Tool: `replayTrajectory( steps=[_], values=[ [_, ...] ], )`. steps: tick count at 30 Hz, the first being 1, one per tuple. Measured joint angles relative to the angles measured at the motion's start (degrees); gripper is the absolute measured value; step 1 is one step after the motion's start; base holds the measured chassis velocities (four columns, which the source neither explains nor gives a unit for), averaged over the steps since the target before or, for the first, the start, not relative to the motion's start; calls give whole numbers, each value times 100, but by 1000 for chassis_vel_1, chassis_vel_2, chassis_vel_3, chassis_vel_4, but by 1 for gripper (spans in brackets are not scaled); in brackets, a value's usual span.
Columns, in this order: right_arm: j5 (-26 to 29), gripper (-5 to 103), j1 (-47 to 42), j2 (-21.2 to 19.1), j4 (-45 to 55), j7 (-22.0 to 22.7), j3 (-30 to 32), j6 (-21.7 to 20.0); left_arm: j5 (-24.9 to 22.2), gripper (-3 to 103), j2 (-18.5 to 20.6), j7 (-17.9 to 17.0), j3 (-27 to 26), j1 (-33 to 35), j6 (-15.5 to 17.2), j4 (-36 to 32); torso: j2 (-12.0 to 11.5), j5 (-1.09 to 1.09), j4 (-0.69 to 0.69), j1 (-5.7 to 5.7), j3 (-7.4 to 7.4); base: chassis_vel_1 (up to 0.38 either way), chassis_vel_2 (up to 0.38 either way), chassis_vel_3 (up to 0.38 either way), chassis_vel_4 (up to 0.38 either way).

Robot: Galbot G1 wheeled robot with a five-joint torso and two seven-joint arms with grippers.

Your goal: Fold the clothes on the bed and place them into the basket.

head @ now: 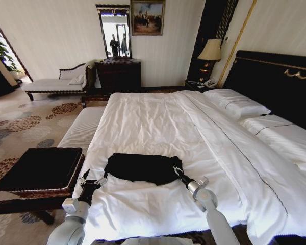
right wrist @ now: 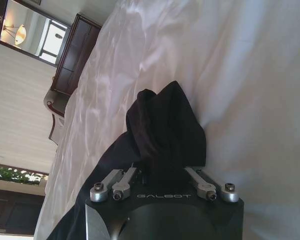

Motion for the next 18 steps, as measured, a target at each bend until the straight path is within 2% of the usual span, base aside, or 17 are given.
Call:
replayTrajectory(
  steps=[3, 4, 5, 6, 8, 10, 14, 15, 17, 18],
  values=[
    [24, 16, 8, -1, 43, 0, 8, 3, 0, 100, 0, 0, 1, 0, 0, 0, 0, -1, 0, 0, 0, 0, 0, 0, 0],
    [24, 16, 8, -1, 43, 0, 8, 3, 0, 100, 0, 0, 1, 0, 0, 0, 0, -1, 0, 0, 0, 0, 0, 0, 0],
    [32, 10, 7, -1, 67, 2, 12, 3, 0, 100, 0, 0, 0, 0, 0, 0, 0, -1, -1, 0, 0, 0, 0, 0, 0],
    [35, 10, 4, -1, 77, 3, 14, 3, 0, 100, 1, 0, 1, 0, 1, 0, 0, -1, 0, 0, 0, 0, 0, 0, 0],
    [57, 3, -39, -20, 203, 20, 53, 5, 0, 100, 0, -1, 1, 0, 1, 1, 0, 0, 0, 0, -1, 0, 0, 0, 0],
    [70, 3, -62, -60, 276, 37, 92, 9, -1, 100, 1, -1, 1, 0, 1, 1, 0, 0, 0, 0, 0, 0, 0, 0, 0],
    [184, 3, -157, -478, 569, 69, 510, -4, -1, 100, 1, -4, 1, -1, 1, 1, 0, -1, -1, 0, -1, 0, 0, 0, 0],
    [184, 3, -157, -478, 569, 69, 510, -4, -1, 100, 1, -4, 1, -1, 1, 1, 0, -1, -1, 0, -1, 0, 0, 0, 0],
    [255, 3, -196, -760, 655, 70, 767, -56, -1, 100, 1, -4, 2, -1, 1, 1, 0, 1, -2, 0, -1, 0, 0, 0, 0],
    [258, 3, -240, -1147, 712, 68, 1000, -118, -1, 100, 1, -7, 2, 0, 1, 1, 0, 1, -2, 0, -1, 0, 0, 0, 0]
  ],
)
